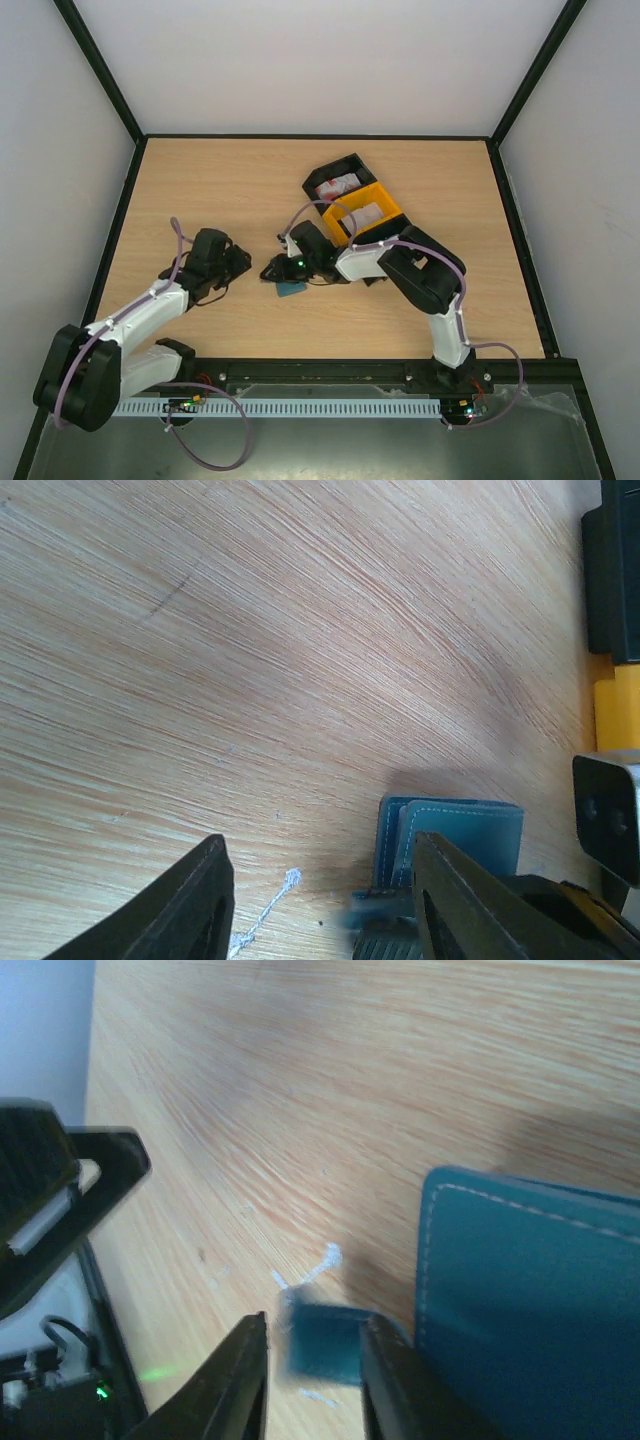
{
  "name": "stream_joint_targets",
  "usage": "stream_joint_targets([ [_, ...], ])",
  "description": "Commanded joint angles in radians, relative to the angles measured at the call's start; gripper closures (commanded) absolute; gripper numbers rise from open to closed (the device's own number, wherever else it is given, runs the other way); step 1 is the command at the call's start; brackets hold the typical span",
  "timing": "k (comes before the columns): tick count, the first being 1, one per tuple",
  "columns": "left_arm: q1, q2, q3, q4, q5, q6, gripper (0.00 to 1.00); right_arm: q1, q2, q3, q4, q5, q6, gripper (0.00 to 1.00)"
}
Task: Put the credit cards into the card holder
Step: Close the card holder at the center of the board.
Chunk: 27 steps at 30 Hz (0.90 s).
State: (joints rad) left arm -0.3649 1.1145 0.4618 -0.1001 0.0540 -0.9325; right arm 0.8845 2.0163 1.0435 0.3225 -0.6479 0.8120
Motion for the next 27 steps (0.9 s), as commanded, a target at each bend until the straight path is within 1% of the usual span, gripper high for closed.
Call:
stream_joint_targets([
  [1,0.006,-0.037,0.028,-0.064,0.004,0.046,0.48,0.006,0.021,0.04,0.006,-0.022,-0.017,0.64],
  [2,0.006,-0.04,0.033,-0.063,0.018,0.054,0.46,0.006,0.013,0.041,0.003,-0.019,-0.019,0.57],
  [5,0.006,-0.048,0.048,-0.065,0.053,0.079,0.43,0.006,-0.027,0.041,0.001,-0.016,-0.018,0.44],
  [8,0.006,-0.072,0.054,-0.064,0.067,0.084,0.42,0.005,-0.07,0.041,-0.008,-0.009,-0.015,0.39],
  [11,0.006,-0.099,0.061,-0.058,0.078,0.088,0.41,-0.003,-0.122,0.023,0.0,-0.004,-0.001,0.39],
  [13,0.006,-0.111,0.06,-0.03,0.111,0.095,0.41,-0.014,-0.169,-0.003,0.012,0.003,0.01,0.39],
  [16,0.004,-0.106,0.039,0.049,0.209,0.109,0.41,-0.045,-0.241,-0.059,0.018,0.048,0.017,0.39],
  [19,-0.005,-0.073,0.022,0.123,0.287,0.105,0.42,-0.077,-0.31,-0.118,-0.014,0.132,0.004,0.42],
  [23,-0.047,-0.014,0.041,0.152,0.292,0.11,0.42,-0.094,-0.374,-0.16,-0.132,0.301,-0.061,0.44],
  [25,-0.085,0.01,0.058,0.16,0.279,0.112,0.42,-0.1,-0.376,-0.165,-0.184,0.342,-0.089,0.44],
  [27,-0.12,0.04,0.079,0.15,0.245,0.113,0.41,-0.102,-0.355,-0.156,-0.228,0.347,-0.126,0.45],
])
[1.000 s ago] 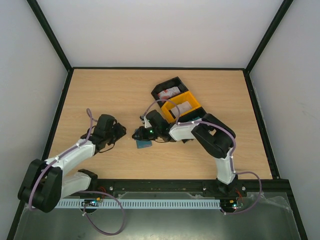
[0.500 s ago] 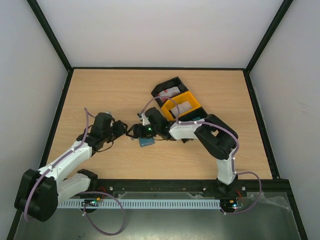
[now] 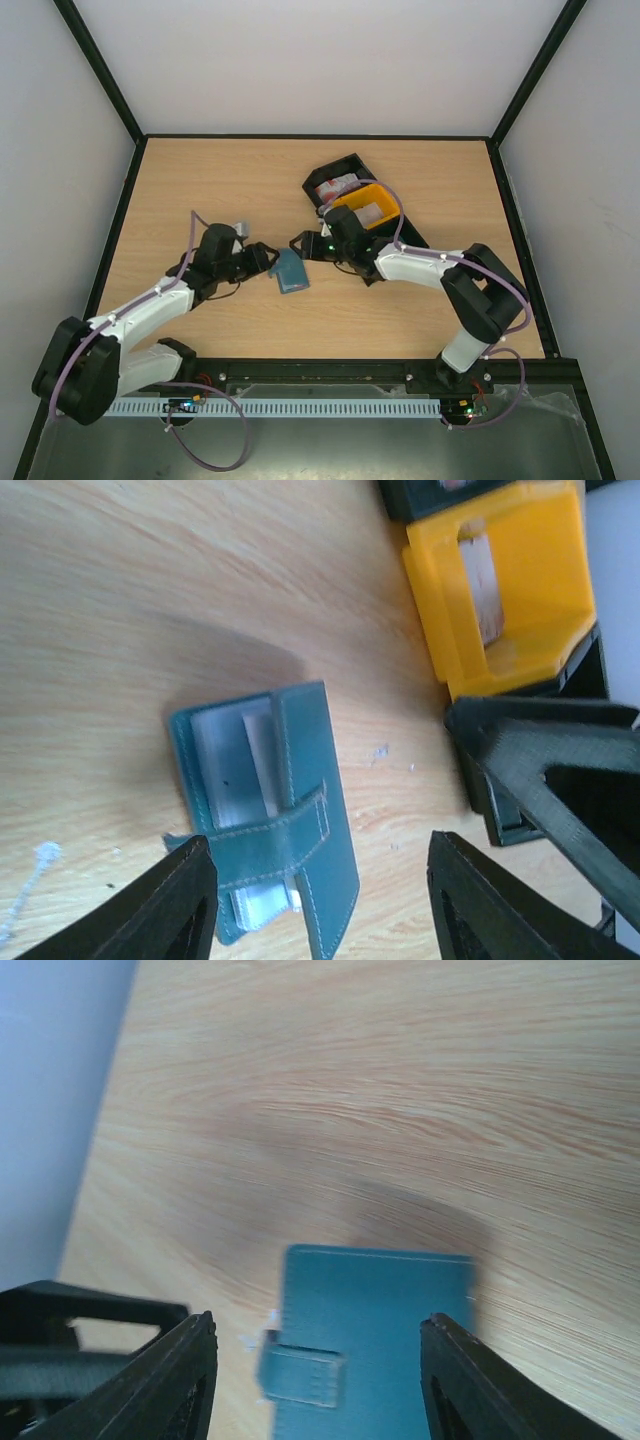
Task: Put the credit cards into the card holder
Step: Close the card holder at the center of the board.
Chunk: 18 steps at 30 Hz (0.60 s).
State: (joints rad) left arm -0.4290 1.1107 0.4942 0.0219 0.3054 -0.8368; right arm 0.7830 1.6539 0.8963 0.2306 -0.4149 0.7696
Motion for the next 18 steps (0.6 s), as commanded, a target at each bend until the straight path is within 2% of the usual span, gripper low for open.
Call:
stream_joint_targets([
  [1,-0.072,0.057,0.06,0.017,-0.025,0.019,0.41,0.0,0.023,-0.001,-0.156,0.105,-0.103,0.46],
  [6,-0.131,0.121,0.109,-0.04,-0.129,0.026,0.43,0.002,0.102,0.035,-0.21,-0.01,-0.192,0.47],
  [11,-0.171,0.213,0.155,-0.149,-0.221,0.033,0.45,0.005,0.174,0.069,-0.239,-0.057,-0.22,0.48],
  [18,-0.205,0.261,0.149,-0.184,-0.269,0.022,0.47,0.008,0.234,0.089,-0.274,-0.02,-0.206,0.63],
])
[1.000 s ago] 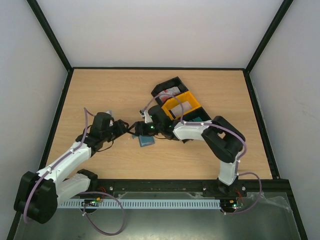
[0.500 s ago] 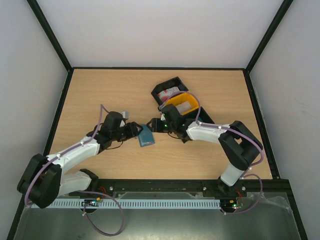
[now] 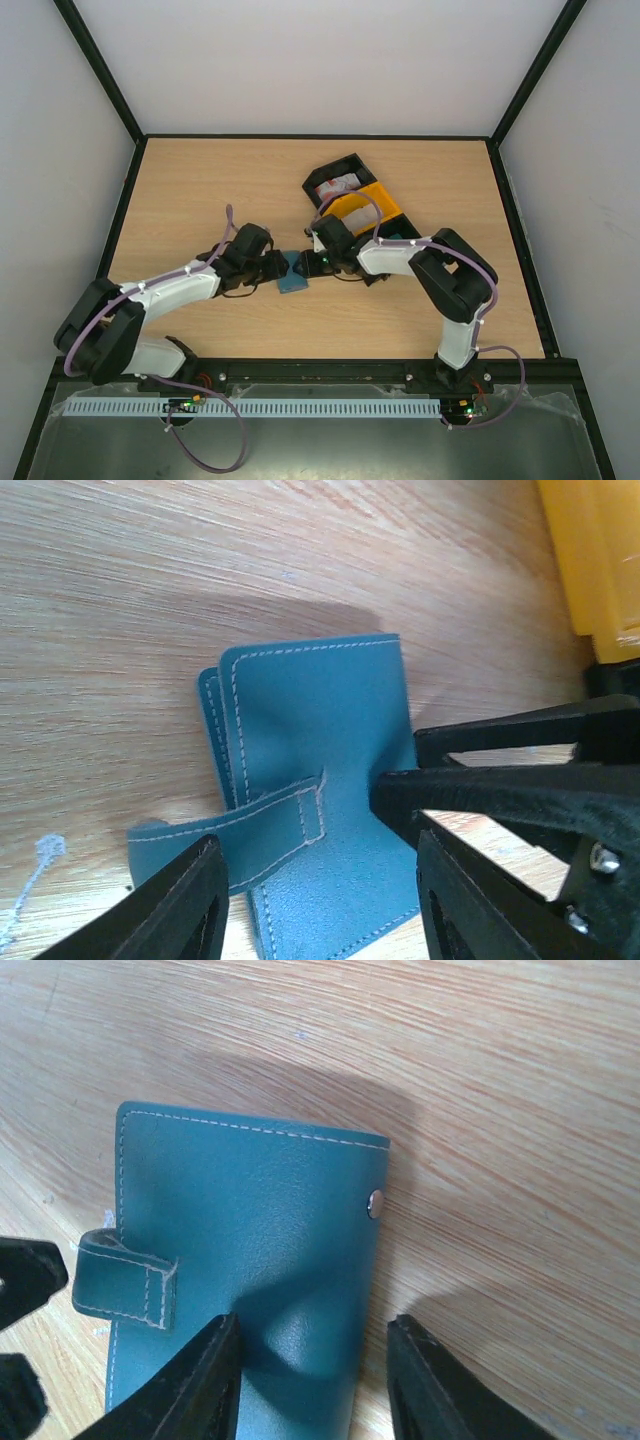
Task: Put the credit cards into the card holder
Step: Close the card holder at the center of the board.
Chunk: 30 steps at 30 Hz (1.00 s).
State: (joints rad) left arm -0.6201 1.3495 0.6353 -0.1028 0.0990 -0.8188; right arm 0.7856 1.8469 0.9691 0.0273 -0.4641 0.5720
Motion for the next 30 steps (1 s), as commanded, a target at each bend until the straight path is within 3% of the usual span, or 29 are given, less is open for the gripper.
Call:
stream_joint_targets([
  [1,-0.015,0.029,0.008,-0.063,-0.07,0.007,0.49,0.005,0.047,0.015,-0.073,0.031,-0.005,0.64],
  [12,-0.029,0.132,0.005,-0.069,-0.109,0.029,0.66,-0.001,0.033,-0.043,0.063,-0.069,0.057,0.63],
  [23,-0.029,0.173,-0.043,-0.073,-0.127,-0.005,0.74,-0.014,0.062,-0.136,0.453,-0.309,0.261,0.59],
  [26,-0.029,0.177,-0.057,-0.049,-0.108,-0.008,0.74,-0.014,0.069,-0.145,0.53,-0.327,0.306,0.63],
  [30,-0.029,0.168,-0.056,-0.016,-0.081,-0.004,0.74,-0.014,0.06,-0.136,0.524,-0.302,0.302,0.81],
])
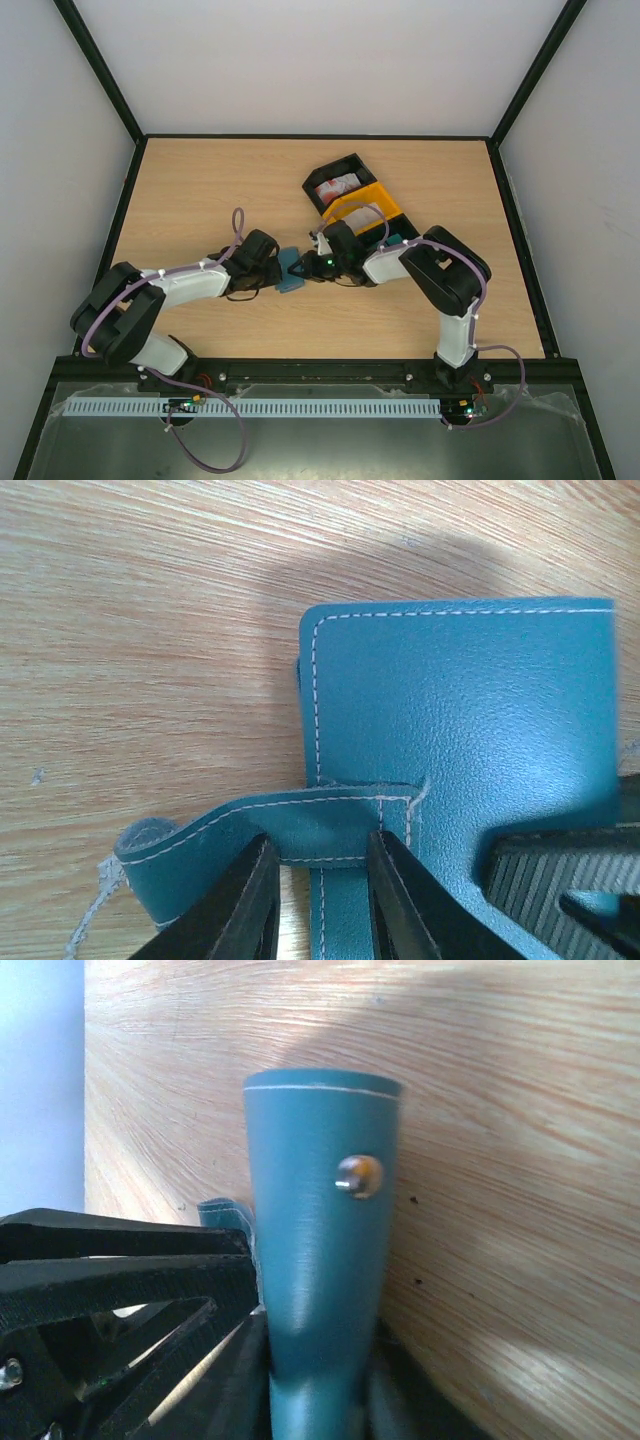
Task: Put the credit cards into the card holder
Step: Close the card holder at the center of the board.
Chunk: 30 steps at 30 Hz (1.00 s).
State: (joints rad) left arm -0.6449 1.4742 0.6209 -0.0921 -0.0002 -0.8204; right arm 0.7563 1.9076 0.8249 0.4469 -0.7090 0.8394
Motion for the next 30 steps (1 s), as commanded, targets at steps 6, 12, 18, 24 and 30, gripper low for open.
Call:
stream_joint_targets([
  [6,0.0,-0.052,-0.025,0.012,0.029,0.006,0.65,0.015,-0.077,0.065,-0.138,0.089,-0.111,0.98],
  [12,0.038,-0.286,0.033,-0.092,-0.126,-0.013,0.44,0.017,-0.194,0.175,-0.524,0.358,-0.287,0.98],
  [18,0.201,-0.438,0.107,-0.128,-0.122,0.001,0.39,0.065,-0.264,0.277,-0.812,0.742,-0.361,0.98],
  [24,0.259,-0.46,0.188,-0.159,-0.073,0.043,0.38,0.199,-0.201,0.419,-1.065,1.081,-0.36,0.98],
  [30,0.284,-0.471,0.193,-0.176,-0.057,0.054,0.37,0.319,0.014,0.569,-1.315,1.354,-0.313,0.98],
])
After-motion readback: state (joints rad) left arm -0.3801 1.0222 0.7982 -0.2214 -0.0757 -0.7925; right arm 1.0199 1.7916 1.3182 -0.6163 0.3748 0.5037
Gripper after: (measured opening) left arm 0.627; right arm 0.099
